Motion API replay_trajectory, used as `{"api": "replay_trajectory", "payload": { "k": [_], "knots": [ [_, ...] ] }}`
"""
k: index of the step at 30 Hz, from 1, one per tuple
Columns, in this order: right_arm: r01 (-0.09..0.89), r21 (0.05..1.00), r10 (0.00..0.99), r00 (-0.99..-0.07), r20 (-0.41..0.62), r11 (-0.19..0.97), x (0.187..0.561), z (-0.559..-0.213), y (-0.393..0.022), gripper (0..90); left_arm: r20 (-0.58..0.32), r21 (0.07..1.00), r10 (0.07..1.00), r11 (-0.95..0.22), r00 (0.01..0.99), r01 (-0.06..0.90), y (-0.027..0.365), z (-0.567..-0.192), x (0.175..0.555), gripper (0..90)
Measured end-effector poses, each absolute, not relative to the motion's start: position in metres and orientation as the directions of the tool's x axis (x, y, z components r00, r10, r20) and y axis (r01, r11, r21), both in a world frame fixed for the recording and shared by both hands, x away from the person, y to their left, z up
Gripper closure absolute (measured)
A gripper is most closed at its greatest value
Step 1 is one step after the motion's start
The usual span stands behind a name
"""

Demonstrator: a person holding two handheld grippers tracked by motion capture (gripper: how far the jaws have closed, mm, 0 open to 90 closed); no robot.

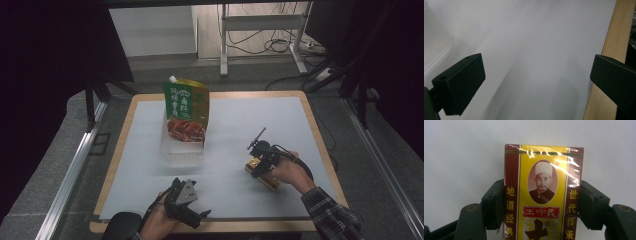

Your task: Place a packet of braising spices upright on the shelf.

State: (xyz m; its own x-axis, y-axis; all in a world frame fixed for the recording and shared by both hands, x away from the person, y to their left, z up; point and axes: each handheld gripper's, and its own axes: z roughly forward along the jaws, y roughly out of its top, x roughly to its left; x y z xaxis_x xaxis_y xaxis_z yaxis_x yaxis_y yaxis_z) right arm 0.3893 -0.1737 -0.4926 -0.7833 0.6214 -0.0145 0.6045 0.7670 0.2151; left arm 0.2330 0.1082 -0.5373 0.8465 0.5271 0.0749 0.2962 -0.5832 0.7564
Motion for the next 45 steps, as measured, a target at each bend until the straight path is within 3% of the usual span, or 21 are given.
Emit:
{"api": "replay_trajectory", "payload": {
  "k": [23, 45],
  "knots": [
    [0.442, 0.648, 0.579, -0.816, 0.002, 0.620, 0.381, -0.447, -0.186, 31.9, 0.067, 0.767, 0.535, -0.568, 0.842, 0.300, 0.110, -0.536, 0.234, 0.0],
    [0.321, 0.840, 0.565, -0.825, 0.020, 0.437, 0.379, -0.428, -0.158, 31.9, 0.075, 0.769, 0.539, -0.567, 0.839, 0.295, 0.111, -0.535, 0.234, 0.0]
  ]
}}
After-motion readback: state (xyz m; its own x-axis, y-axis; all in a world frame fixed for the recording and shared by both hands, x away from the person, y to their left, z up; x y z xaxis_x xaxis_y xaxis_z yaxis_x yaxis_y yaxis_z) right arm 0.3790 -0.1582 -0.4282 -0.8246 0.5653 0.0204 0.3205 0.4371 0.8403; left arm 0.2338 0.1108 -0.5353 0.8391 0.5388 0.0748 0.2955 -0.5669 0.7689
